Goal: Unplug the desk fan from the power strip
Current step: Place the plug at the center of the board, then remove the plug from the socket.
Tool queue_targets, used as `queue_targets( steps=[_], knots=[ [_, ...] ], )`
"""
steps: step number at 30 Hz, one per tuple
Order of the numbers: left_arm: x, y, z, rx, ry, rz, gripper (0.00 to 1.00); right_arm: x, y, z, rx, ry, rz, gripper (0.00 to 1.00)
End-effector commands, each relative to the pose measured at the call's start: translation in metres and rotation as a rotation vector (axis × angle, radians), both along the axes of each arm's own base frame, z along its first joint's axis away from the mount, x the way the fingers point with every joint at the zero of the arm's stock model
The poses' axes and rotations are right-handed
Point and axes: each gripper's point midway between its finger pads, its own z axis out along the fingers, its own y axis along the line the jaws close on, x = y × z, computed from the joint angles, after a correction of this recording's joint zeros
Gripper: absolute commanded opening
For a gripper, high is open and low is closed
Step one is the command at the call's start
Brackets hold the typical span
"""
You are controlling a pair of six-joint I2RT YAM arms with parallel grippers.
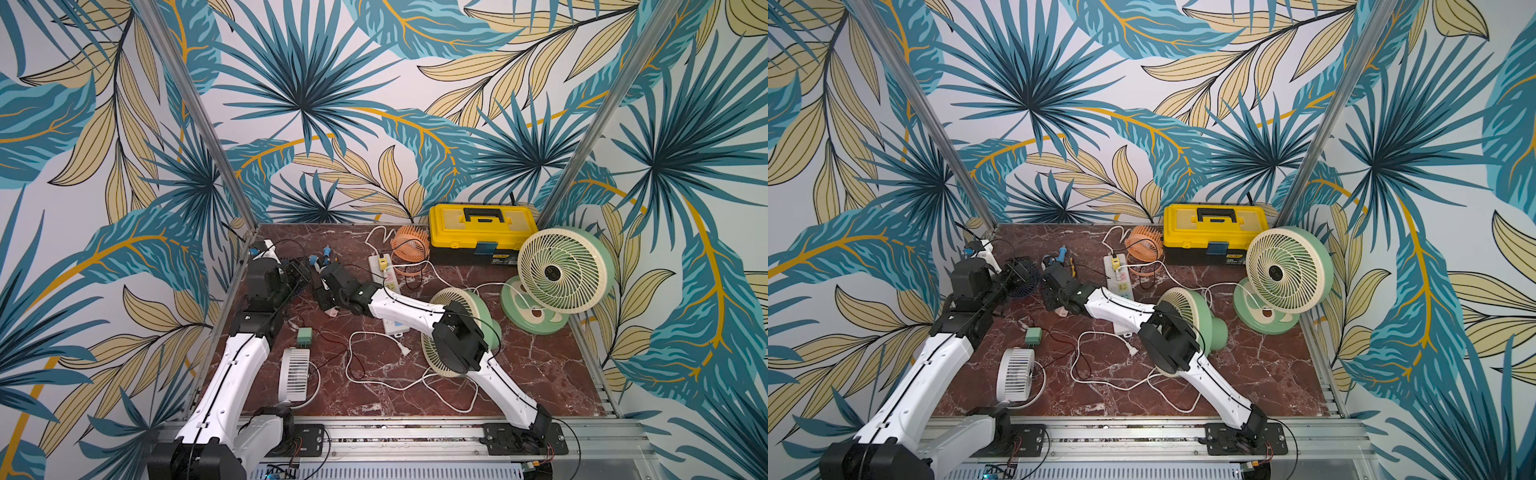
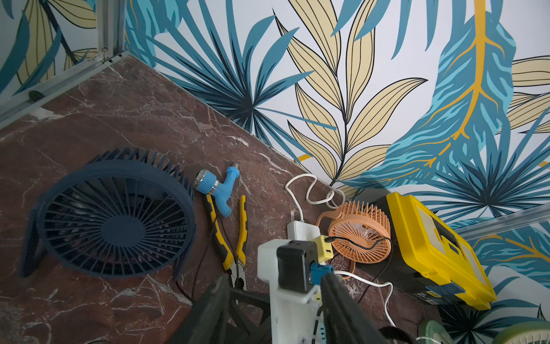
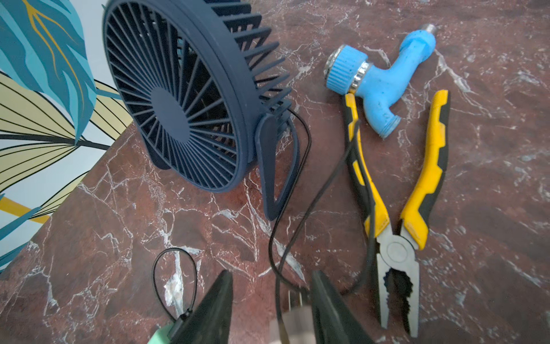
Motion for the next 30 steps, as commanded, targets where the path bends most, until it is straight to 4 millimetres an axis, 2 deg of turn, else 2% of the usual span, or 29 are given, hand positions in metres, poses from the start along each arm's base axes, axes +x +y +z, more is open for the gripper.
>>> queue_targets(
  steps=[1, 5, 11, 16, 19, 22, 23, 24, 30],
  knots=[
    [-0.001, 0.004, 0.0, 0.007, -0.012, 0.014, 0.54, 0.0, -0.005, 0.009, -0.027, -0.018, -0.004, 0.47],
    [0.001, 0.0, 0.0, -0.003, -0.011, -0.009, 0.54, 0.003, -0.019, 0.02, -0.03, -0.013, -0.03, 0.49],
    [0.007, -0.011, -0.009, -0.033, 0.01, -0.071, 0.54, 0.011, -0.056, 0.05, -0.072, -0.067, -0.081, 0.5],
    [0.016, -0.022, -0.019, -0.064, 0.031, -0.125, 0.57, 0.027, -0.103, 0.067, -0.106, -0.081, -0.201, 0.52],
    [0.023, -0.036, -0.027, -0.098, 0.064, -0.203, 0.58, 0.038, -0.132, 0.072, -0.129, -0.086, -0.277, 0.53],
    [0.03, -0.048, -0.038, -0.148, 0.09, -0.267, 0.58, 0.041, -0.146, 0.073, -0.132, -0.076, -0.305, 0.53],
    [0.032, -0.051, -0.042, -0.163, 0.1, -0.281, 0.58, 0.051, -0.161, 0.072, -0.135, -0.072, -0.335, 0.53],
    [0.033, -0.054, -0.044, -0.177, 0.106, -0.295, 0.58, 0.053, -0.166, 0.07, -0.139, -0.067, -0.344, 0.53],
    [0.037, -0.075, -0.07, -0.242, 0.165, -0.363, 0.59, 0.059, -0.191, 0.054, -0.164, -0.041, -0.392, 0.53]
  ],
)
